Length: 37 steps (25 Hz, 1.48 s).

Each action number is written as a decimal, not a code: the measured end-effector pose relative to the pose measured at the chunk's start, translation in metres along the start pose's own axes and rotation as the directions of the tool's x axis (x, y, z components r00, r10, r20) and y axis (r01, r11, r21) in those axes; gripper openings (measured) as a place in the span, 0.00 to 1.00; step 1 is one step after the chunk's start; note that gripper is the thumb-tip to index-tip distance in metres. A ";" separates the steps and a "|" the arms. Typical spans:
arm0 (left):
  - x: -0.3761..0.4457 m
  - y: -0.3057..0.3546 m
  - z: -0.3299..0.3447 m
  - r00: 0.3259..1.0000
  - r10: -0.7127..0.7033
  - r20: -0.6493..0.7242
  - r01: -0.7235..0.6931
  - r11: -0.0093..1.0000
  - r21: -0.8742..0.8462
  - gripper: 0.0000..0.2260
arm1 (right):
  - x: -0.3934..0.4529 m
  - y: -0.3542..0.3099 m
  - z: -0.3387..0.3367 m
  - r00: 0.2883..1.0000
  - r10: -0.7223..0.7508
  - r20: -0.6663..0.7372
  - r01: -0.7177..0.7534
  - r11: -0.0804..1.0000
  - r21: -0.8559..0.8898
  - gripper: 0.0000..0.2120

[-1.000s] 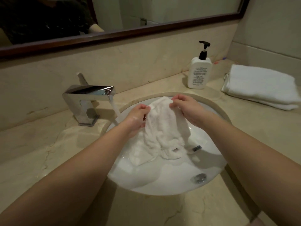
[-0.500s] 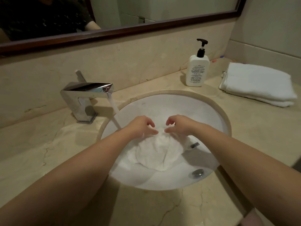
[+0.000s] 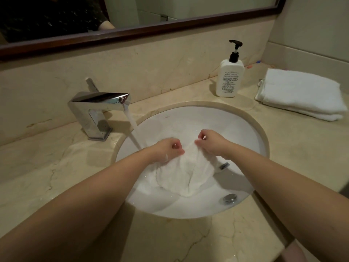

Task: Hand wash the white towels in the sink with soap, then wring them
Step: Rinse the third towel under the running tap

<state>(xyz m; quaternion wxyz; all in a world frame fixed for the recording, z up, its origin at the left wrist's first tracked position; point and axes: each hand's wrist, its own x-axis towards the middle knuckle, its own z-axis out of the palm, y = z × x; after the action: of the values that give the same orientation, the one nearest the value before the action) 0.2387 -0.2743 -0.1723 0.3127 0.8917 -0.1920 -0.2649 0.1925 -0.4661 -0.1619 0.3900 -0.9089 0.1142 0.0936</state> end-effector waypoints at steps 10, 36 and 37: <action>0.003 0.006 -0.029 0.879 -0.125 -0.460 -0.240 0.718 -0.653 0.09 | -0.005 -0.040 -0.003 0.967 0.062 -0.246 0.151 0.640 0.753 0.10; 0.085 -0.008 0.043 0.722 -0.463 -0.515 0.161 0.835 -0.526 0.33 | 0.082 -0.008 0.073 0.958 0.117 -0.261 -0.044 0.963 0.267 0.45; 0.088 -0.008 0.042 0.715 -0.477 -0.512 0.168 0.827 -0.537 0.33 | 0.085 -0.008 0.074 0.952 0.133 -0.277 -0.059 0.964 0.258 0.47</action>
<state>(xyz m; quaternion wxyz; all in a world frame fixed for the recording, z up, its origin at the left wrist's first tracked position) 0.2842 -0.3323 -0.2370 0.5040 0.8488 0.1538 -0.0420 0.2698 -0.4184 -0.2286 0.4736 -0.8505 0.2256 -0.0376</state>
